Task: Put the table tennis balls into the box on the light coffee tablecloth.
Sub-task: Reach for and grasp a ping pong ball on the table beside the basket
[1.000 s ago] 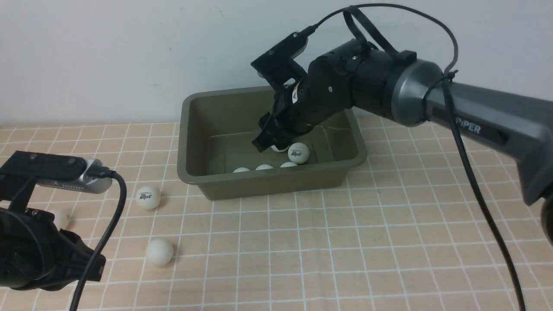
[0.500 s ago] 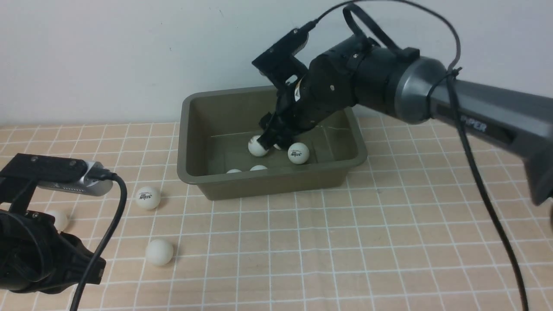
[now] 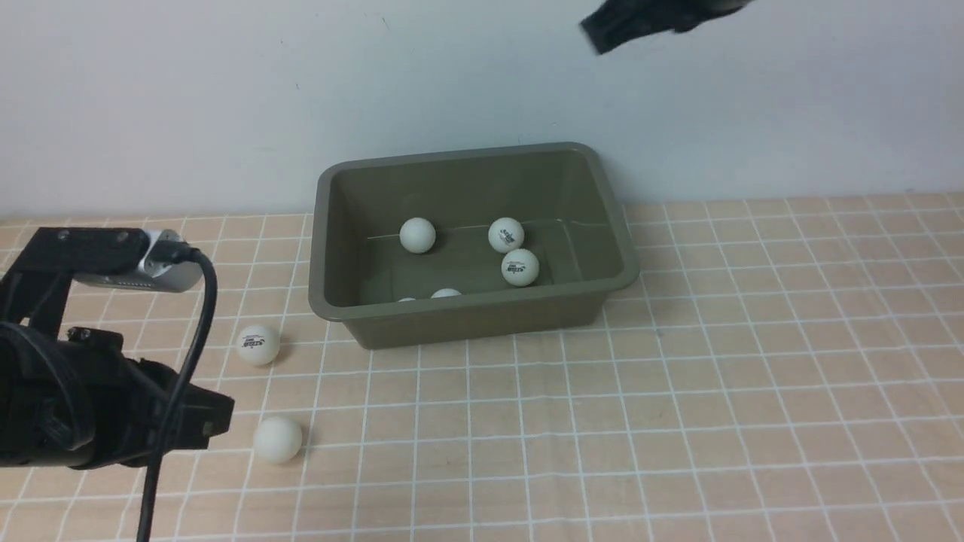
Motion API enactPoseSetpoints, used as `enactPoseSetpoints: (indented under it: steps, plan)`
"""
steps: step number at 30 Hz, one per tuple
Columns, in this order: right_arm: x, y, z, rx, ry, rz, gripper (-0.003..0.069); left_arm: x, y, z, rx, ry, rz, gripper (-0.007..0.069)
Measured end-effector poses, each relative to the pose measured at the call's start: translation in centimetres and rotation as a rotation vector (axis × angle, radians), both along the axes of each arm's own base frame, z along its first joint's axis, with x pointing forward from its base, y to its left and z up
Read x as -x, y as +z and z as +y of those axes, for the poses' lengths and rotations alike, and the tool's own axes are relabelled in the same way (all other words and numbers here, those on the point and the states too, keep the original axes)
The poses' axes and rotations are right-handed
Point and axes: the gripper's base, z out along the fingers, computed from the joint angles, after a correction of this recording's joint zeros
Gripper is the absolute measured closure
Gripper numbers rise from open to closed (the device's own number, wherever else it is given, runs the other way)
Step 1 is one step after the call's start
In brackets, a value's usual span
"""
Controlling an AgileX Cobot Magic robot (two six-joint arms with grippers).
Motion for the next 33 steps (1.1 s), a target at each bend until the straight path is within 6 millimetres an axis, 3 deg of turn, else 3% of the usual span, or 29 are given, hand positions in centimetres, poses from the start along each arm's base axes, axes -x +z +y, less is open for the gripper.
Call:
enactPoseSetpoints:
  steps: [3, 6, 17, 25, 33]
  plan:
    - [2.4, 0.6, -1.7, 0.002, -0.013, 0.011, 0.0676, 0.4, -0.1, -0.3, 0.011, -0.054, 0.024, 0.0680]
    - [4.8, -0.4, -3.4, 0.025, -0.020, 0.048, 0.0676, 0.9, -0.2, -0.5, 0.011, -0.108, 0.059, 0.0680]
    - [10.5, -6.2, -7.6, -0.006, -0.105, 0.130, 0.0676, 1.8, -1.0, 0.2, -0.082, -0.105, 0.192, 0.0680]
    - [13.2, -8.9, -9.6, -0.033, -0.154, 0.139, 0.0676, 2.5, -2.4, 1.3, -0.184, -0.028, 0.297, 0.0680]
    - [14.0, -9.9, -10.3, -0.012, -0.177, 0.167, 0.0676, 1.8, -2.6, 2.7, -0.263, 0.177, 0.282, 0.0680]
